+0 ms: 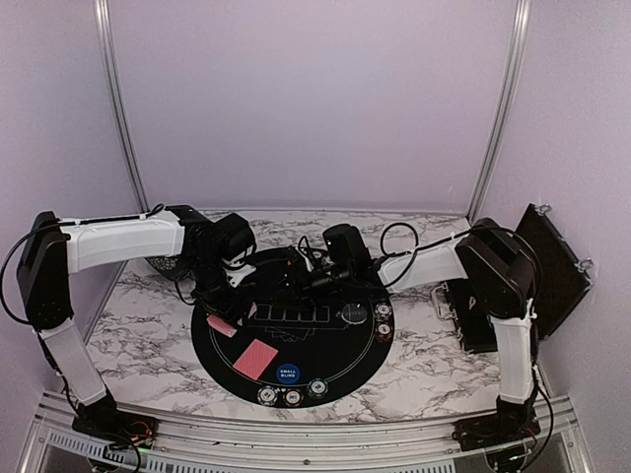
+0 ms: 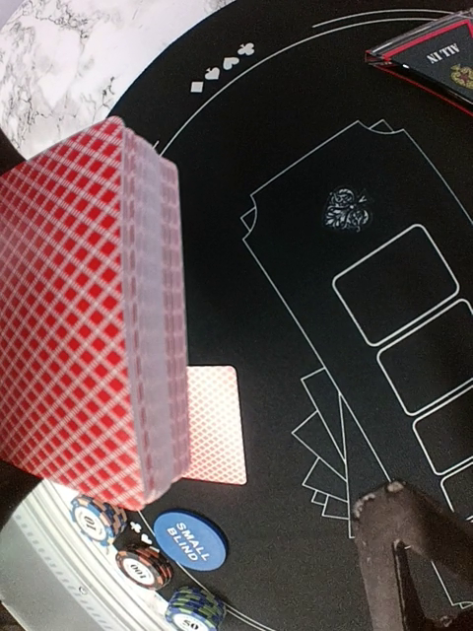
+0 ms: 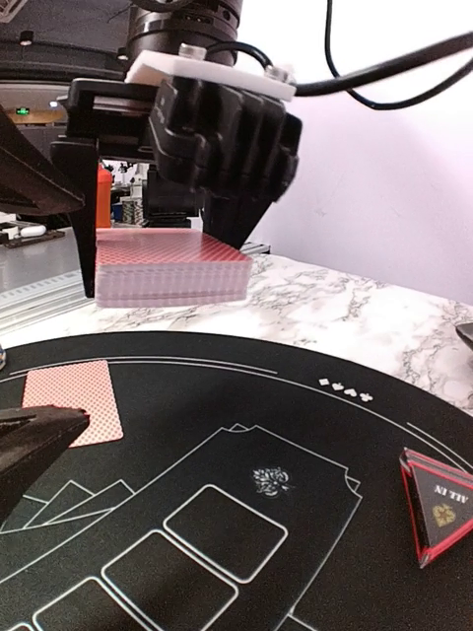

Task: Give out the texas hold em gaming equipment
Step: Distribute the poker card in the small blind area, then distribute the poker card in the big blind area.

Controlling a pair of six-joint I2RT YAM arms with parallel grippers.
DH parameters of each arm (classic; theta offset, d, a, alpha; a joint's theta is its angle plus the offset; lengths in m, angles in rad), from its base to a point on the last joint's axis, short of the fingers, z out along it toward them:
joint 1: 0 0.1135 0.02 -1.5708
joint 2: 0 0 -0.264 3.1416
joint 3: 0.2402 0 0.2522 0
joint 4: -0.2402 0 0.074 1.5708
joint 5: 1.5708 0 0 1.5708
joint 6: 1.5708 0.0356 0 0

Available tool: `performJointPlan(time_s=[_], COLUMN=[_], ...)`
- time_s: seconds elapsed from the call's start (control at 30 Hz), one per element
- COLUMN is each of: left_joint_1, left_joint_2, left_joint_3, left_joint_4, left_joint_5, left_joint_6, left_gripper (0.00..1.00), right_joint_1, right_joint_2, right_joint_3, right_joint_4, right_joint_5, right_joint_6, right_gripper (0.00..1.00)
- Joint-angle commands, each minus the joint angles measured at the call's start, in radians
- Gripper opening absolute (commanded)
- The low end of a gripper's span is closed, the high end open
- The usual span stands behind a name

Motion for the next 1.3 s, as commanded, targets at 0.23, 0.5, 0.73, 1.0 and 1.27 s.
performJointPlan(time_s=[0.23,0.5,0.73,1.0,1.27], left_joint_1=[-0.012,-0.017,-0.021,-0.023,-0.024], left_joint_2=[0.0,0.013,0.02,0.029,0.026], left_joint_3=[0.07,0.095,0.106,0.115,0.121], left_joint_4=[-0.015,-0.022,-0.027,-0.029,-0.03], left_joint_5=[0.015,0.012,0.012,0.011,0.005], left_joint_6=[0.018,0.018,0.021,0.023,0.023], left_gripper=[0.57,0.57,0.57,0.57,0.57], right_joint_1=[0.0,0.007,0.021,0.04,0.046], right_joint_2=[0.075,0.089,0.109,0.124,0.151], right_joint_3=[0.092,0.108,0.141,0.166,0.167], right_joint_4=[0.094,0.117,0.134,0.119,0.117], right_joint_5=[-0.059,-0.063,-0.073,-0.078,-0.075], right_joint_6=[0.081,0.101,0.118,0.105,0.108], right_gripper=[0.64,0.64,0.63,0.61,0.56])
